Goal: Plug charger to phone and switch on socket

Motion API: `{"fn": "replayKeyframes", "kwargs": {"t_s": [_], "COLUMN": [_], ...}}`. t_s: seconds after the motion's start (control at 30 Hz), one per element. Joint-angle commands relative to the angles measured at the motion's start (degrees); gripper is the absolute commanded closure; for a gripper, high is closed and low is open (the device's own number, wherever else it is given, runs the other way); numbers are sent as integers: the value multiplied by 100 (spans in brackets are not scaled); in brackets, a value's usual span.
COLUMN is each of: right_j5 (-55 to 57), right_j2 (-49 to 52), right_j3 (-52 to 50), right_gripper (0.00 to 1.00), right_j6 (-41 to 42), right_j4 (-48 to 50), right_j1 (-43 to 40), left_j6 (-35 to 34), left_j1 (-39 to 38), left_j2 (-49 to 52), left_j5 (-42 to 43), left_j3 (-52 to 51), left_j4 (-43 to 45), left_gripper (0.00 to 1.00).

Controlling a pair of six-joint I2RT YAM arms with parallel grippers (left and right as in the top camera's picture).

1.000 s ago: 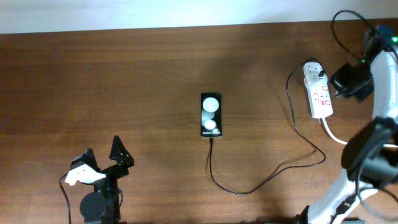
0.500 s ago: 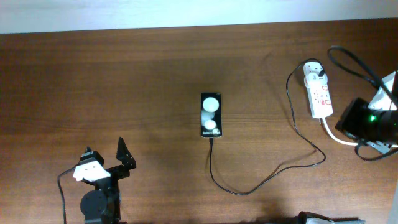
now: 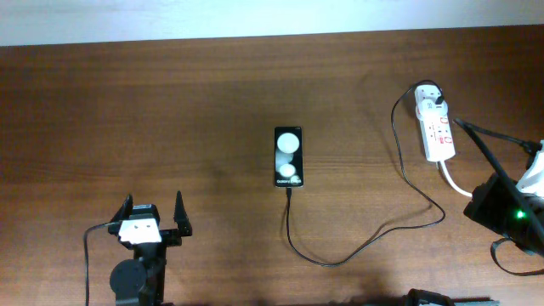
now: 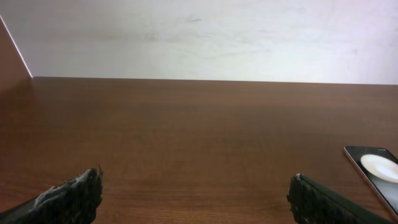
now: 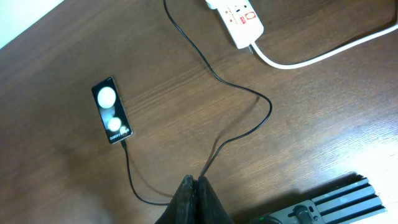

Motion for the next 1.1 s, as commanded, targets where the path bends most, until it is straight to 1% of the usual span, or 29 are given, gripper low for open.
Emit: {"fn": "replayKeyframes", "kwargs": {"t_s": [0.0,0.03,0.43,0.5,0.53,0.6,0.67,0.77,0.87,0.97,1.07], "right_j5": [-70,-68,-70,260,350,629,789,774,616,514,319], "right_j2": [-37,-26,-39,-188,-313,-599,-914,-1993,-3104,-4037,-4822], "right_j3": [-35,-35,-35,-39,-39,-74,-339,-2153,-4330,-6092,-7259], "right_gripper": [26,1,1,1,2,1,1,1,1,1,1], "right_j6": [-79,-81,-79,-79,-81,-81,-81,-79,-76,-31,-33], "right_j4": [-33,-33,-33,33,181,549,785,2258,4496,6330,7641], "right_j1": [52,52,52,70,282,1060,1386,1602,1836,2020,2017], "left_j6": [129,129,129,129,129,129,129,129,129,129,129], "left_j1": [17,17,17,17,17,17,17,17,17,17,17], "left_j2": [15,15,15,15,15,15,15,15,15,15,15], "left_j5": [101,101,101,101,101,101,101,101,101,101,101], "left_j3": [-31,-31,-31,-31,-31,-31,-31,-31,-31,-31,-31], "left_j4": [-7,-4,-4,-4,-7,-4,-7,-7,-4,-4,-7], "left_gripper": [1,1,1,1,1,1,1,1,1,1,1]}}
